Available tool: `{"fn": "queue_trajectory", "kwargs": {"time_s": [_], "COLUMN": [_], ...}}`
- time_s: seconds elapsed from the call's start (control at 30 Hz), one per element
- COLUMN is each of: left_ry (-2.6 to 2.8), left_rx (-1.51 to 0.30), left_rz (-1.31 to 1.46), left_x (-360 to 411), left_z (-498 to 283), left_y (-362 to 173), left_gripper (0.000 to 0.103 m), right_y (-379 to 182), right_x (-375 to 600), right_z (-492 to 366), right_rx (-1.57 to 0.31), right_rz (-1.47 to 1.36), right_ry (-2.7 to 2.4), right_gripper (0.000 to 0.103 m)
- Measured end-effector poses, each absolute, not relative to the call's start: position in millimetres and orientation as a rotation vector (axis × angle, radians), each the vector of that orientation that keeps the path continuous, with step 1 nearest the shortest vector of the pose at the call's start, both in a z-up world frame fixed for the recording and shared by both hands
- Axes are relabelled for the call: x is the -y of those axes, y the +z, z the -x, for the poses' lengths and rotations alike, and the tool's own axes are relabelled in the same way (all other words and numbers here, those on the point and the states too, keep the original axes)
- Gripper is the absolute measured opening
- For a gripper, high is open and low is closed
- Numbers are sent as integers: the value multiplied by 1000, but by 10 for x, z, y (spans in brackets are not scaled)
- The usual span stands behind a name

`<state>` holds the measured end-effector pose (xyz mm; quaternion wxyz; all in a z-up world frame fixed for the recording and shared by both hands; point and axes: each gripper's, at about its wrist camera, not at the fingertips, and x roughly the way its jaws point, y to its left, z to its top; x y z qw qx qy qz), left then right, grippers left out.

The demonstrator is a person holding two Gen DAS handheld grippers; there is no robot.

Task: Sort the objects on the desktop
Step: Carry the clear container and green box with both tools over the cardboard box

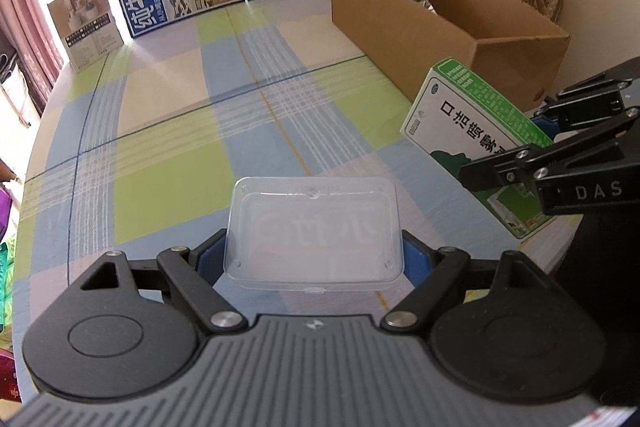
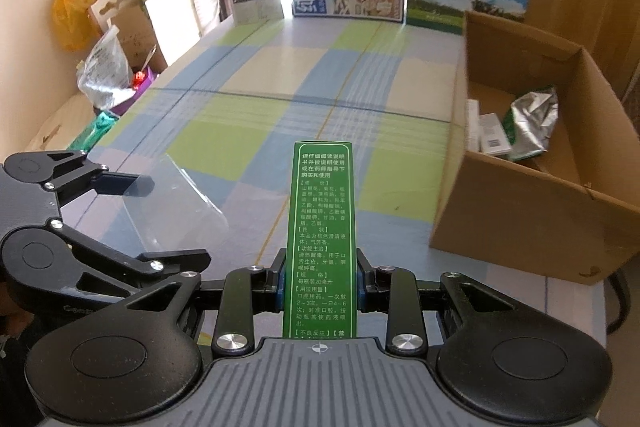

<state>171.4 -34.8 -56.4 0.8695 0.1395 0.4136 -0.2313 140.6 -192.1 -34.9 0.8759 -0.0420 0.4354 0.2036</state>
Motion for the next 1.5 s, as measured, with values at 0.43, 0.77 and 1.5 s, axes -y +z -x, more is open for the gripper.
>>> {"fn": "queue_trajectory", "kwargs": {"time_s": [0.43,0.77,1.5], "left_ry": [-508,-535,-666], "left_rx": [-846,-848,-736], "left_rz": [-297,-279,-231], "left_x": [612,885,2046], "left_z": [-1539,-1560,-2265], "left_y": [-409,-349,72], "left_gripper": [83,83,83], "right_y": [-134,-30,284], "right_x": [2323,2708,3588], "right_z": [-1277,-1314,-1956], "right_rx": [-862,-830,-730], "right_rz": [40,-9,-31], "right_ry": [361,286,148], "right_gripper": [28,28,28]}}
